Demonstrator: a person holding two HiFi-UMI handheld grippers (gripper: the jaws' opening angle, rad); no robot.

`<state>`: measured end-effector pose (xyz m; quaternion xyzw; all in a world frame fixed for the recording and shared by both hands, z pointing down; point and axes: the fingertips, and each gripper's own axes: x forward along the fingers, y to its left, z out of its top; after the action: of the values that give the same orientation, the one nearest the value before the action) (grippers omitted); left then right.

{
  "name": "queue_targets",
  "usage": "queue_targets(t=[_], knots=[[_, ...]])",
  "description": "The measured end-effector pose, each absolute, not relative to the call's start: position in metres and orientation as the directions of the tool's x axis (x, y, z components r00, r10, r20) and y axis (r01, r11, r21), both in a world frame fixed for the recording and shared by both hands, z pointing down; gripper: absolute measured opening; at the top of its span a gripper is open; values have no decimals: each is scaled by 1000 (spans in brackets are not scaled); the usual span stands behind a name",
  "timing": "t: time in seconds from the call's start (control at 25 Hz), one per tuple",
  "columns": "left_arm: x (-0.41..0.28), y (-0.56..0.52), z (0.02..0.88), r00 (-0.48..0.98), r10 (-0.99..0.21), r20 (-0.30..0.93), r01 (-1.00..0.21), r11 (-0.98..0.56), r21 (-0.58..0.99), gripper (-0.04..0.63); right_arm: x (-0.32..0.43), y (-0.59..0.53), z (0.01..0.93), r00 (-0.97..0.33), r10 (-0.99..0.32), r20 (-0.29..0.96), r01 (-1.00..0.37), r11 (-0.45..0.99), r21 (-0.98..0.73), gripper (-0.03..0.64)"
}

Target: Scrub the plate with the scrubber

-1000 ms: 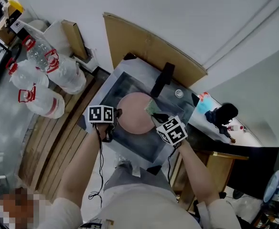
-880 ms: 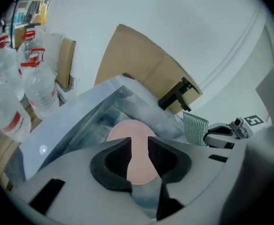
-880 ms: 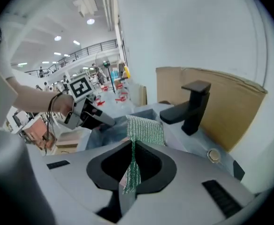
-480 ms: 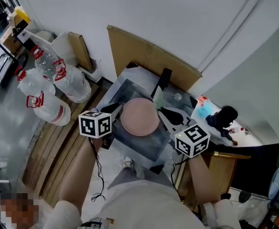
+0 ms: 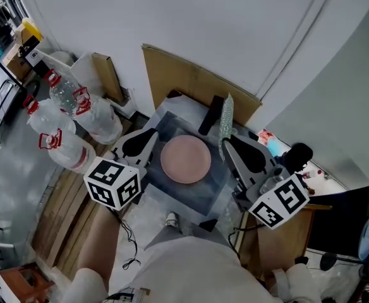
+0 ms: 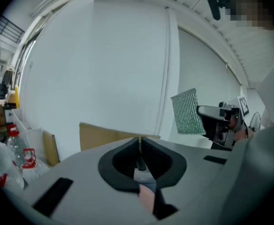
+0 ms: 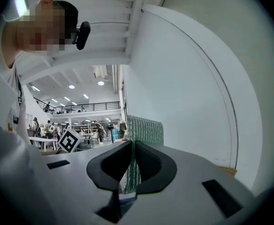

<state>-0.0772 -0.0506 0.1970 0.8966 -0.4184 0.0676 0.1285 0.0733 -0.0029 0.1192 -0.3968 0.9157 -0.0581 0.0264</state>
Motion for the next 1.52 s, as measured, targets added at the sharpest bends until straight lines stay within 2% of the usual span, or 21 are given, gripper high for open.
queue_targets(t=[0.28, 0.48, 0.68, 0.92, 1.52], knots=[[-76, -19, 139, 600, -791, 120, -776, -612, -154, 31, 73, 33, 76, -655, -749, -100, -752, 659, -11, 53], [-77, 2, 112, 594, -803, 50, -784, -592, -187, 31, 66, 61, 60, -619, -776, -123, -785, 608, 121, 54], [-67, 23, 100, 592, -804, 51, -786, -590, -183, 31, 57, 79, 55, -631, -766, -124, -773, 606, 186, 53], [-66, 38, 105, 585, -808, 67, -786, -586, -199, 31, 50, 92, 44, -646, -746, -162, -762, 615, 203, 54], [-67, 50, 122, 577, -810, 105, -794, -586, -161, 31, 40, 92, 59, -668, -735, -114, -740, 640, 209, 55]])
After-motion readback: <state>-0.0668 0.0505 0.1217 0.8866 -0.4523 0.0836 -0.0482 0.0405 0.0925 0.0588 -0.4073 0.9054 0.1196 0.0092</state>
